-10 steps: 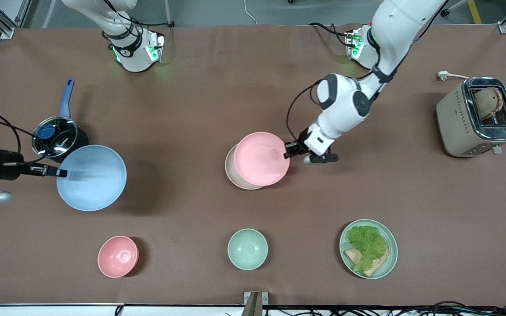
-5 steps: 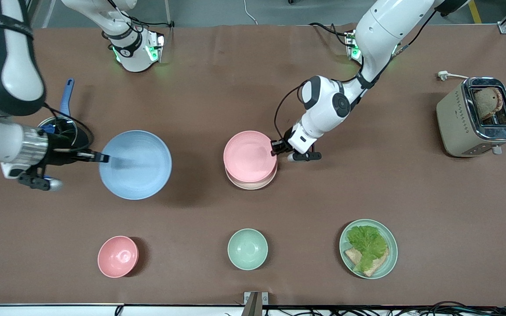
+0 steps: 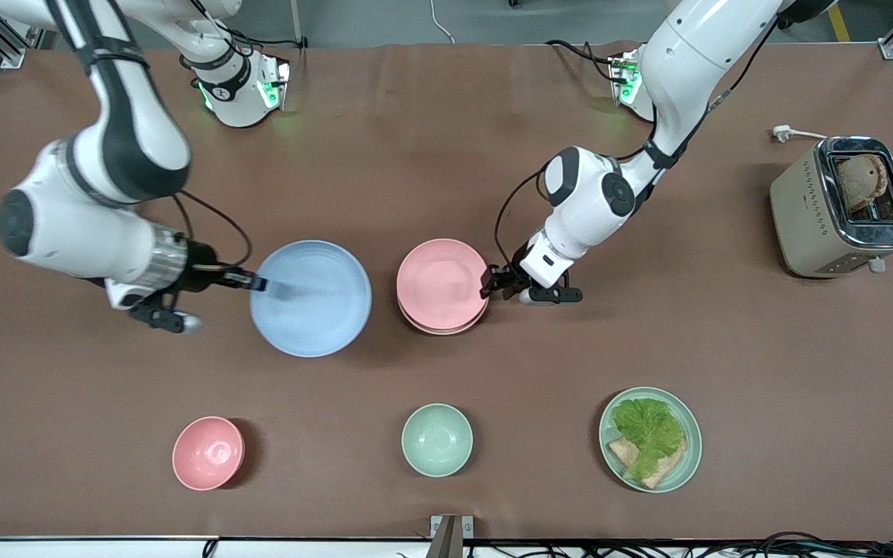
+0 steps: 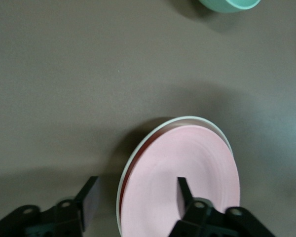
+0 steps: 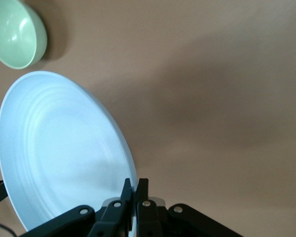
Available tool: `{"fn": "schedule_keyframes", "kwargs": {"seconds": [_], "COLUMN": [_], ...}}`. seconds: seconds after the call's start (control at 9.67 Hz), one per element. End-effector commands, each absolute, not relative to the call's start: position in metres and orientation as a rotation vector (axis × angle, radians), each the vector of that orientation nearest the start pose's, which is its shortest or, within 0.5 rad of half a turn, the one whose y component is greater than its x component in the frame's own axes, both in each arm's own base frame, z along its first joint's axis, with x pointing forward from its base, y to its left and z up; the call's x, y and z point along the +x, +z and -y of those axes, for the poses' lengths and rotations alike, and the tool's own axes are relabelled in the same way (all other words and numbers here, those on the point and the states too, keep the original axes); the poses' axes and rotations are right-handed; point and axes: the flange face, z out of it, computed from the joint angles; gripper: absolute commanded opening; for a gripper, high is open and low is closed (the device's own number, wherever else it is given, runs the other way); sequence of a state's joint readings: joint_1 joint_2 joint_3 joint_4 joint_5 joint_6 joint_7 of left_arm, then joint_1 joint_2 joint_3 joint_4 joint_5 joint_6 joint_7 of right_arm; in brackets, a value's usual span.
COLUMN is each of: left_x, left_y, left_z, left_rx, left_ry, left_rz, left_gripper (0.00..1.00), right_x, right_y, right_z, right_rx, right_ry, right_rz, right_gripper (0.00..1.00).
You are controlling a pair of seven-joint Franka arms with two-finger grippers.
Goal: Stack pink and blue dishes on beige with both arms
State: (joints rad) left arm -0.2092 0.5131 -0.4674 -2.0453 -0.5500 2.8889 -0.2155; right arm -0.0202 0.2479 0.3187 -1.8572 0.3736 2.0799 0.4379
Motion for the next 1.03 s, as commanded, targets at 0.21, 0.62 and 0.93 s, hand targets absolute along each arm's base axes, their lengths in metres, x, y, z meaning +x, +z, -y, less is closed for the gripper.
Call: {"fn": "schedule_keyframes", "kwargs": {"seconds": [0.21, 0.62, 0.93], "left_x": [0.550, 0.588, 0.567], "left_y": [0.346, 0.493, 0.583], "left_z": [0.259, 0.145, 0.090], "left_rx": [2.836, 3.095, 3.111], "left_ry": [-0.048, -0.003, 0.055], "left_rz": [0.024, 0.022, -0.078], "left_gripper": [1.00, 1.00, 1.00], "right_x": [0.527, 0.470, 0.465], "right_y": [0.366, 0.282, 0.243], "right_z": [-0.309, -0.355, -0.365], "right_rx": [-2.683, -2.687, -2.663], "right_ry": [0.238, 0.188, 0.180], "right_rz": [-0.531, -0.479, -0.493], "right_gripper": [0.02, 0.03, 0.05]}}
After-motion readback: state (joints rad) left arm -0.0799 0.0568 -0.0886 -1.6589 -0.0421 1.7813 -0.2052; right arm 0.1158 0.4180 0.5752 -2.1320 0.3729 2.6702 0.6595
